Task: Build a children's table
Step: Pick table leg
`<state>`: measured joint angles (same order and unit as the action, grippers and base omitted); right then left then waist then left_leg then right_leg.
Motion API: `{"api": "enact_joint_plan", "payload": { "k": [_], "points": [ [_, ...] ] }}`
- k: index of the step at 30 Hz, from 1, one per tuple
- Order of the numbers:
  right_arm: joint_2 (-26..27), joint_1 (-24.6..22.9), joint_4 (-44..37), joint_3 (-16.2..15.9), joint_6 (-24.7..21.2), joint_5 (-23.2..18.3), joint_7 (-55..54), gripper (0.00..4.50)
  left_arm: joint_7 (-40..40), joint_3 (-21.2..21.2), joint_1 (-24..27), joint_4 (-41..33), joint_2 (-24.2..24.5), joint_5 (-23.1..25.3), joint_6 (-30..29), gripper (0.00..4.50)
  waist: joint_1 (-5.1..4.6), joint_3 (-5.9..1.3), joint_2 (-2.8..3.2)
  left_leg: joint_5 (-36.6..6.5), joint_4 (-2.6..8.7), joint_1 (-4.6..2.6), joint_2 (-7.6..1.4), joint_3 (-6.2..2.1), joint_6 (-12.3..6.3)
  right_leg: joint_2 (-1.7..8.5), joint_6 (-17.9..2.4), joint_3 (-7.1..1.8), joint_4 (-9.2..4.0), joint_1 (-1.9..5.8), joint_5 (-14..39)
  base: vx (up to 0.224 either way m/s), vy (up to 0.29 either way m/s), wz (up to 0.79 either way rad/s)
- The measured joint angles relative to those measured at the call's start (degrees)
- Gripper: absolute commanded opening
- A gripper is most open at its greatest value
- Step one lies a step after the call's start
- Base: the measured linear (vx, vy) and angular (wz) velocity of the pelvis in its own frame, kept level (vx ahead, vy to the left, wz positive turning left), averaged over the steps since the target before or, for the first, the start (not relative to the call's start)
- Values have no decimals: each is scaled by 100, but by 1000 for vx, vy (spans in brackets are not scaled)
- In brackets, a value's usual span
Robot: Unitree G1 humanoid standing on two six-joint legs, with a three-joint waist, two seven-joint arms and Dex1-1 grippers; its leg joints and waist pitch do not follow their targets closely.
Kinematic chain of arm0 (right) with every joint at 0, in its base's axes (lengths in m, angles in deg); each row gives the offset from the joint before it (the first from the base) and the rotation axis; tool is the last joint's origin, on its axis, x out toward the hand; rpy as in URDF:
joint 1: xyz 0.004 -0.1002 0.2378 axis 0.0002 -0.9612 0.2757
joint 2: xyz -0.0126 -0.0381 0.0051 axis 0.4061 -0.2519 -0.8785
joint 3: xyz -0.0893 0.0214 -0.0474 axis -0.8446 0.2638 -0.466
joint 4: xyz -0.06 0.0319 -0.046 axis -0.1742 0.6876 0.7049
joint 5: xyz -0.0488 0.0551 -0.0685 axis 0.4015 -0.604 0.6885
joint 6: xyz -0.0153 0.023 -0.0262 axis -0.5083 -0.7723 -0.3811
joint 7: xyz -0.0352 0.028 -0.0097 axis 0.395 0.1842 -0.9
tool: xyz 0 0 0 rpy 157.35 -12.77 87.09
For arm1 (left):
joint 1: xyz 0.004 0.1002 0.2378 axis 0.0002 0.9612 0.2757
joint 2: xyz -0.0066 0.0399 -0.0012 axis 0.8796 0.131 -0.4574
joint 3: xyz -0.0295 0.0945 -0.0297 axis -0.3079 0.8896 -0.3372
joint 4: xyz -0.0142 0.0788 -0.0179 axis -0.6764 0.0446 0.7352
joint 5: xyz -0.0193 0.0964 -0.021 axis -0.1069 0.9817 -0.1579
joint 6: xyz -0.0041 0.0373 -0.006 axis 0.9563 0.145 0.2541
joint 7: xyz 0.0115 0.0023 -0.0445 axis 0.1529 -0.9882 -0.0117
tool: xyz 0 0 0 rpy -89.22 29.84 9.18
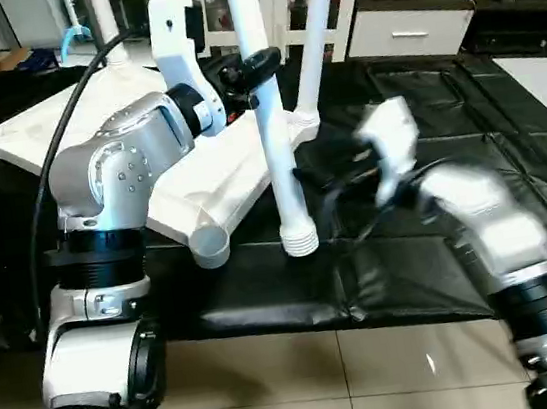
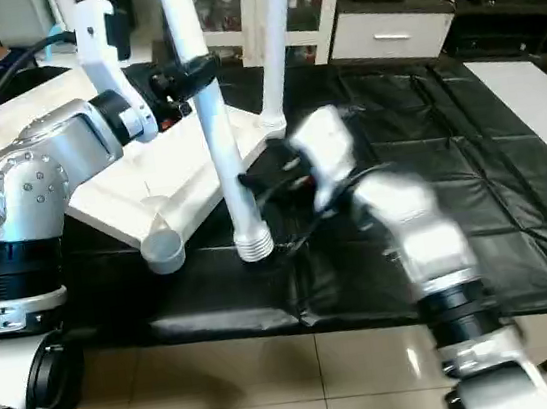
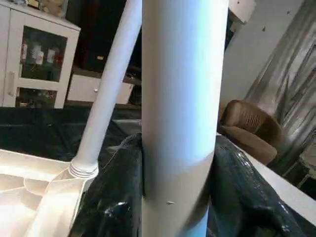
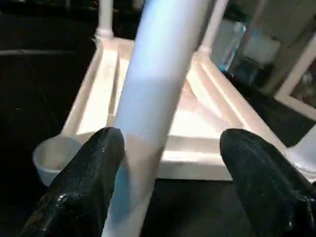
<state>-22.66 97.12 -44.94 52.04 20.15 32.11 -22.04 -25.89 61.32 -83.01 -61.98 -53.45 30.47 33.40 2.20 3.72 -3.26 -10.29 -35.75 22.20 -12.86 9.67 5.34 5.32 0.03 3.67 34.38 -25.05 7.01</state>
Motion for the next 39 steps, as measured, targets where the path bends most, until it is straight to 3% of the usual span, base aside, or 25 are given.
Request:
{"api": "enact_joint_plan", "payload": {
  "k": [5, 8, 9, 15, 25, 28, 30, 33, 34, 39],
  "points": [
    [409, 50, 316, -100, 131, 383, -579, 344, -94, -45, -5, 28, -4, 117, 1, 162, -43, 0, 1, 0, 1, -2, 0, 0, 0, -1, 16, -1, 1, -2, 10, 0, 0, 0],
    [591, 94, 563, -106, 45, 363, -687, 344, -109, -50, -7, 45, -76, 86, 0, 162, -42, 0, 0, 0, 1, -2, 0, -1, 0, -1, 16, -1, 1, 0, 10, 0, 0, 0],
    [637, 134, 622, -107, -20, 342, -686, 316, -109, -50, -16, 44, -97, 70, -1, 162, -38, 0, 1, 0, 1, -2, 0, -1, 0, -2, 15, -1, 1, 0, 9, 0, 0, 0],
    [568, 228, 655, -88, -527, -28, -227, 275, -89, -53, -37, 32, -102, 66, -60, 162, -31, 0, 0, 0, 1, -4, 0, -1, 0, -1, -7, -2, 1, 4, -4, 0, 0, 0],
    [416, 230, 727, -38, -534, -41, 4, 189, 2, -47, -40, -33, -111, 33, -115, 162, -34, 1, -2, 0, 1, -4, 0, 0, 0, -1, -15, -2, 1, 3, -10, 0, 0, 0],
    [403, 244, 727, 25, -641, -132, 129, 184, 15, -13, -40, -33, -79, 40, -100, 162, -35, 1, -2, 0, 1, -4, -1, 0, 0, -1, -15, -2, 1, 3, -10, 0, 0, 0],
    [373, 250, 726, 46, -741, -257, 247, 182, 41, 22, -41, -34, -57, 81, -87, 231, -32, 1, -2, 0, 1, -4, 0, 0, 0, -1, -15, -2, 1, 3, -10, 0, 0, 0],
    [245, 251, 707, 91, -901, -501, 570, 181, 195, 23, -40, -37, 46, 96, -81, 238, -31, 1, -2, 0, 1, -4, 0, 0, 0, -1, -16, -2, 1, 3, -10, 0, 0, 0],
    [122, 251, 664, 195, -1058, -705, 813, 181, 356, 23, -38, -75, 93, 71, -92, 267, -18, 1, -2, 0, 1, -3, -1, 0, 0, -1, -16, -1, 1, 3, -10, 0, 0, 0],
    [-334, 311, 407, 508, -1769, -1490, 1804, 181, 1017, 95, 77, -339, 186, -182, -87, 306, -11, 1, -2, 0, 1, -7, 0, 2, -1, 0, -18, -3, 1, 7, -11, 0, 0, 0]
  ]
}}
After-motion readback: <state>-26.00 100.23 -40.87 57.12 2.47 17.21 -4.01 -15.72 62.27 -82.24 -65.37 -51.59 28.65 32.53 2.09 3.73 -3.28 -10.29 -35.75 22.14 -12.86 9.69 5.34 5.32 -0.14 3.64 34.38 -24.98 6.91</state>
